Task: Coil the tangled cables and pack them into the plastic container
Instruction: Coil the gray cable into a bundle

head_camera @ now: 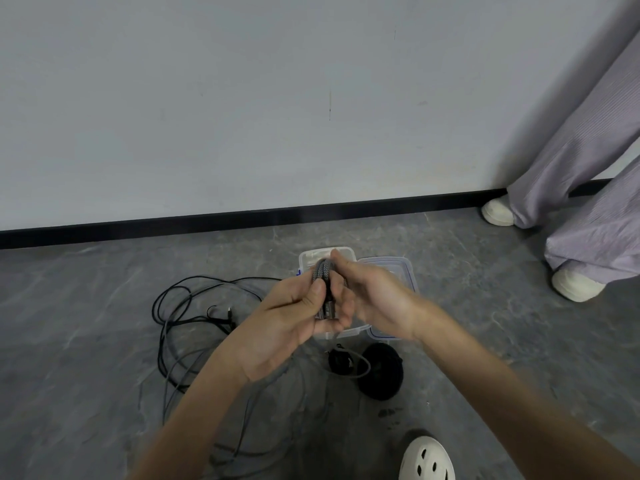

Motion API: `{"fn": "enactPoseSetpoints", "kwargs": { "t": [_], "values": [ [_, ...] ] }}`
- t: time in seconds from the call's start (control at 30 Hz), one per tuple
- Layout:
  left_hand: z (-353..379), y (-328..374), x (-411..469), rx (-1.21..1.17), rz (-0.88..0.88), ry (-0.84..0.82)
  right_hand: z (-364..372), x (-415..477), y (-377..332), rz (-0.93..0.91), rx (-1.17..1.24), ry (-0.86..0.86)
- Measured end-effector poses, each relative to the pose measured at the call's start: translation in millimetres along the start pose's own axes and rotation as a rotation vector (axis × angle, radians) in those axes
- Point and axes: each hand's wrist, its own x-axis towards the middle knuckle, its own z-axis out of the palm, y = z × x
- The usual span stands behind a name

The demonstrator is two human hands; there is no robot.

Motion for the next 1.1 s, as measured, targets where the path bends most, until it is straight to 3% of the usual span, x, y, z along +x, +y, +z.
{"fn": "enactPoseSetpoints", "kwargs": {
  "t": [0.17, 0.3, 0.63, 0.83, 0.93, 1.1],
  "values": [
    [-1, 5, -2, -0.040, -0.011, -0.065, -5, 2, 1, 0.041, 0.273, -0.162],
    [-3, 6, -3, -0.036, -0.027, -0.061, -9, 2, 3, 0.075, 0.278, -0.206],
    [0, 10, -2, -0.100, -0.008, 0.053, 5, 6, 7, 0.068, 0.289, -0.032],
    [1, 7, -1, -0.098, 0.029, 0.145, 16, 11, 14, -0.112, 0.500, 0.130],
    [1, 8, -1, -0.127, 0.038, 0.136, 19, 9, 12, -0.080, 0.456, 0.082],
    [-2, 13, -4, -0.243, 0.049, 0.155, 26, 7, 16, 0.042, 0.222, 0.152]
  ]
}}
